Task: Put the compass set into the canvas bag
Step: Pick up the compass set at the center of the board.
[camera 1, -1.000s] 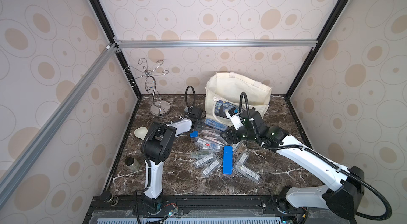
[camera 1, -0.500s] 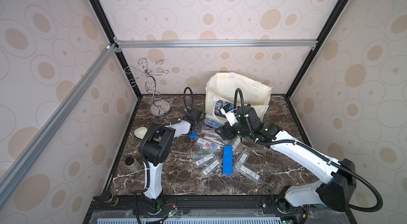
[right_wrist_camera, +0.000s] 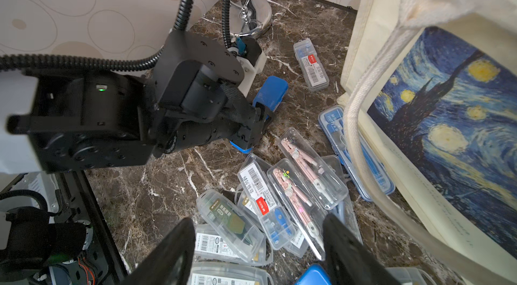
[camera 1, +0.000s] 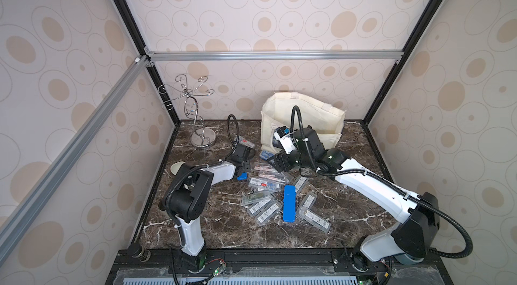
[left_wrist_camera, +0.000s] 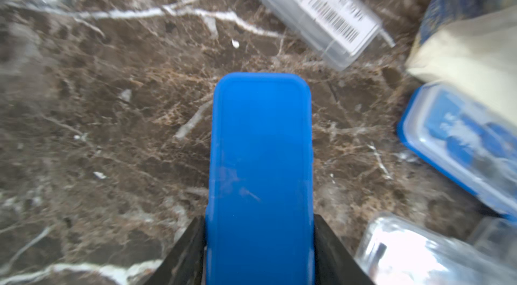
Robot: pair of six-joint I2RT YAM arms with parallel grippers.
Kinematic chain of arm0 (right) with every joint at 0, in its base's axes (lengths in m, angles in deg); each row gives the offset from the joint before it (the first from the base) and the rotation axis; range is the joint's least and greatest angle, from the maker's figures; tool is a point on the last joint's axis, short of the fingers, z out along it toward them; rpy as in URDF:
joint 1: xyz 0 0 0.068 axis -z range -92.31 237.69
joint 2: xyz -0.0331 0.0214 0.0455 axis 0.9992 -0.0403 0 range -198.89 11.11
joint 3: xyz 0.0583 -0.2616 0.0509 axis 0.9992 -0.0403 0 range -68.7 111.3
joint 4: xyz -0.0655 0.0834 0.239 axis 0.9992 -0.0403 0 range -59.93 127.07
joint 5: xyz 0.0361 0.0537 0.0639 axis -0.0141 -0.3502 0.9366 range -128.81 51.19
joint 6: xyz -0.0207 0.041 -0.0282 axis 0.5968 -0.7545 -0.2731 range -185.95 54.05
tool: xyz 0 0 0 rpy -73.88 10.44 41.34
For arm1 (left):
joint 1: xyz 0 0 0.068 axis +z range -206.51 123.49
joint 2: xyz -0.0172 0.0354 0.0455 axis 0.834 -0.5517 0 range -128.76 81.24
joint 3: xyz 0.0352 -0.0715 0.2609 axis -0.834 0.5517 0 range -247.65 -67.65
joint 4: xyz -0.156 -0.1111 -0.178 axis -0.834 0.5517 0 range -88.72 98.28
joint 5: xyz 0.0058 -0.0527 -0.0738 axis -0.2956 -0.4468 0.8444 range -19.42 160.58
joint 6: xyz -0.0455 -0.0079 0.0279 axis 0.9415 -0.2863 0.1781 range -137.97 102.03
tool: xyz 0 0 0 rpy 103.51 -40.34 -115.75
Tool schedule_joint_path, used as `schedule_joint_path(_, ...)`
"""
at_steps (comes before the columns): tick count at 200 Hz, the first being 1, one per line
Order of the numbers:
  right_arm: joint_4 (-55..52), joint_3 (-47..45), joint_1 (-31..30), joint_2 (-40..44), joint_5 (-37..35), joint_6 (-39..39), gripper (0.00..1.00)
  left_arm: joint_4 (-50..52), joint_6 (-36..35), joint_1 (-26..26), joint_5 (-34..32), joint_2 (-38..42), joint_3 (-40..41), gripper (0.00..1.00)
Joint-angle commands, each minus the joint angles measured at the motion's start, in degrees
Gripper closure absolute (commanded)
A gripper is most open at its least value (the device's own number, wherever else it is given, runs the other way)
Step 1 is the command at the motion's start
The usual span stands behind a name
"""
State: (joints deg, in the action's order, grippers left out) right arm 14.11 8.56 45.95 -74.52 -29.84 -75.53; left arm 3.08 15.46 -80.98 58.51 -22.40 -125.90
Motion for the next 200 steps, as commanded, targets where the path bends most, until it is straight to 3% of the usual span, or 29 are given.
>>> schedule_joint_path(1,-2.04,2.97,-0.42,-1.58,-0.68,0.04,0.26,-4.12,-1.84,0.21,-1.06,4.67,0.90,0.45)
schedule_joint_path(37,-3.37,5.87,-0.43,-3.56,-1.04,-0.23,0.26,-12.35,-3.61,0.21,4.80,11.86,7.05,0.45)
schedule_joint_path(84,-5.19,11.59,-0.42,-6.29,-1.71,-0.43,0.26,-29.88,-5.48,0.21,21.01,21.18,18.14,0.44)
schedule_joint_path(114,-7.09,16.52,-0.42,-9.27,-2.51,-1.24,0.26,-41.59,-4.87,-0.13,27.18,24.87,24.54,0.44)
schedule_joint_path(145,-11.81,23.49,-0.42,-14.32,-3.30,-2.01,0.28,-50.45,-5.36,-0.83,29.17,27.53,29.19,0.43)
schedule_joint_path(200,-15.53,33.33,-0.39,-21.39,0.84,-4.81,0.32,-56.44,-7.71,-1.37,29.06,28.99,31.37,0.40)
